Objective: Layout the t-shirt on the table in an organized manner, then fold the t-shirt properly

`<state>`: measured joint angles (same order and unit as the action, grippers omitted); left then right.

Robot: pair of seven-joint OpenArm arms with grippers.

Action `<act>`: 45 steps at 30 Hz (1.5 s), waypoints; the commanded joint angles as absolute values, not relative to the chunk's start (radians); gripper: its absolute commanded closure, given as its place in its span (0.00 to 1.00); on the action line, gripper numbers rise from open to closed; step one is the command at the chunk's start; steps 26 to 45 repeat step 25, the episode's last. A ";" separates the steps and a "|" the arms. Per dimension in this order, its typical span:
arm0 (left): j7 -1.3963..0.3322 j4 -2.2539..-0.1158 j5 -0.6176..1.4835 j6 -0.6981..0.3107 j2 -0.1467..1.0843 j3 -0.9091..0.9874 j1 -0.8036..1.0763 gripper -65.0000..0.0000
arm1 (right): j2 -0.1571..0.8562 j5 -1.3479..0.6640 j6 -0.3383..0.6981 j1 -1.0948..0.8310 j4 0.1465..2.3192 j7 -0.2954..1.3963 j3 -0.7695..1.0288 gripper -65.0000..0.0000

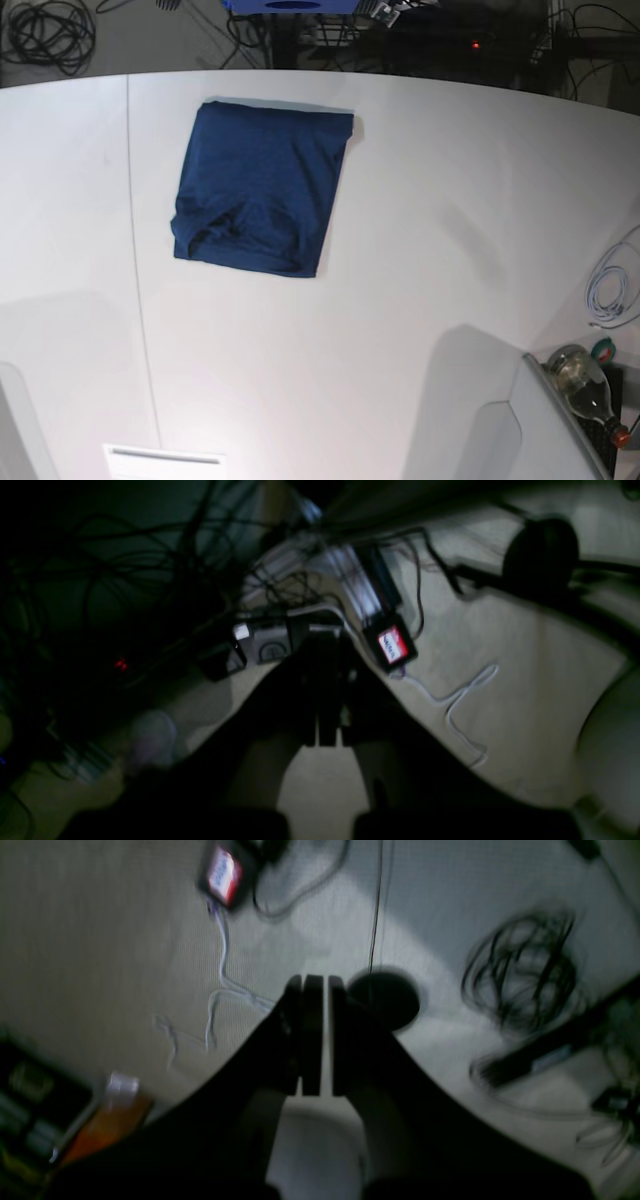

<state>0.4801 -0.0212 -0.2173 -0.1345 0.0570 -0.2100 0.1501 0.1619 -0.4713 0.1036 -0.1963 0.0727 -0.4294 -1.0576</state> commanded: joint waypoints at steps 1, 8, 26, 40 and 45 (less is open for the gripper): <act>0.458 -0.045 -0.174 -0.139 0.074 -0.213 0.194 1.00 | 0.180 -0.475 0.084 -0.206 0.085 -0.435 -1.055 0.96; 0.446 -0.105 -0.114 -0.139 0.099 -0.226 0.202 1.00 | 0.153 -0.478 0.062 -0.225 0.173 -0.437 -1.055 0.96; 0.446 -0.005 -0.275 -0.139 0.101 -0.213 0.166 1.00 | 0.147 -0.472 0.062 -0.189 0.162 -0.440 -0.903 0.96; 0.446 -0.005 -0.275 -0.139 0.101 -0.213 0.166 1.00 | 0.147 -0.472 0.062 -0.189 0.162 -0.440 -0.903 0.96; 0.446 -0.005 -0.275 -0.139 0.101 -0.213 0.166 1.00 | 0.147 -0.472 0.062 -0.189 0.162 -0.440 -0.903 0.96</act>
